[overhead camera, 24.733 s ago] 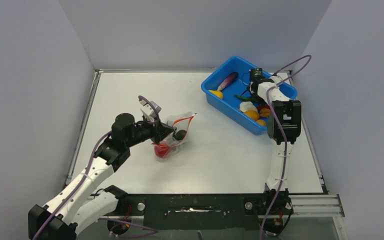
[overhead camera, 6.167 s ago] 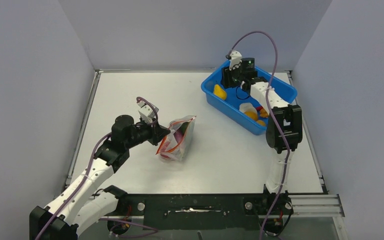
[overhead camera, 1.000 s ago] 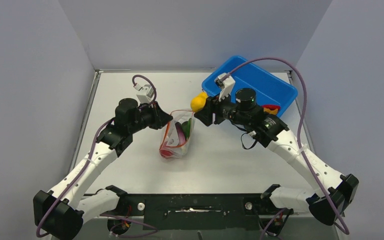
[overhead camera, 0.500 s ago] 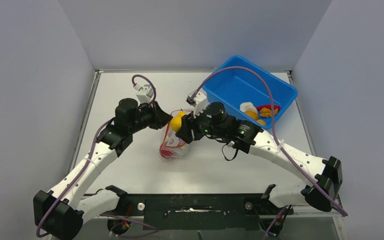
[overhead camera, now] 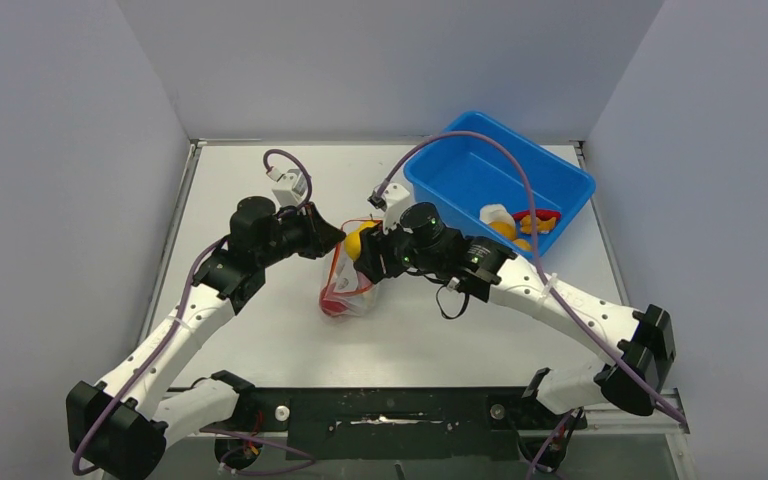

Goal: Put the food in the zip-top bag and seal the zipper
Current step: Place the fake fruit in the zipper food storage bag.

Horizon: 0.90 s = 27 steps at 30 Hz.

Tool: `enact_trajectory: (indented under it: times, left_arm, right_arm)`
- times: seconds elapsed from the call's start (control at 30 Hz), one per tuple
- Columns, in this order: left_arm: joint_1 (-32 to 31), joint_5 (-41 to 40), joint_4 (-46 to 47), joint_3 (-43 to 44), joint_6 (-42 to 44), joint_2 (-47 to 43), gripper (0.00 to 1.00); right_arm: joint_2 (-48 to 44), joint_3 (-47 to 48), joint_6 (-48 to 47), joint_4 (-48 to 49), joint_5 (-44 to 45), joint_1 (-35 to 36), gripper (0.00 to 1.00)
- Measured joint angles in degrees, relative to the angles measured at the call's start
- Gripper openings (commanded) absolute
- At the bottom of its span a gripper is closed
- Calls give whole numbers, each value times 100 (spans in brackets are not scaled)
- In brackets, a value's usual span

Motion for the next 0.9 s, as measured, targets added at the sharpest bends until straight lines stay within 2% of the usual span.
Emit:
enact_trajectory:
  times: [0.43, 0.9]
  left_arm:
    - [0, -2, 4, 0, 0, -52, 0]
    - [0, 0, 7, 0, 0, -52, 0]
  right_arm:
    - [74, 98, -63, -186, 74, 0, 60]
    - [74, 188, -70, -286, 70, 0, 67]
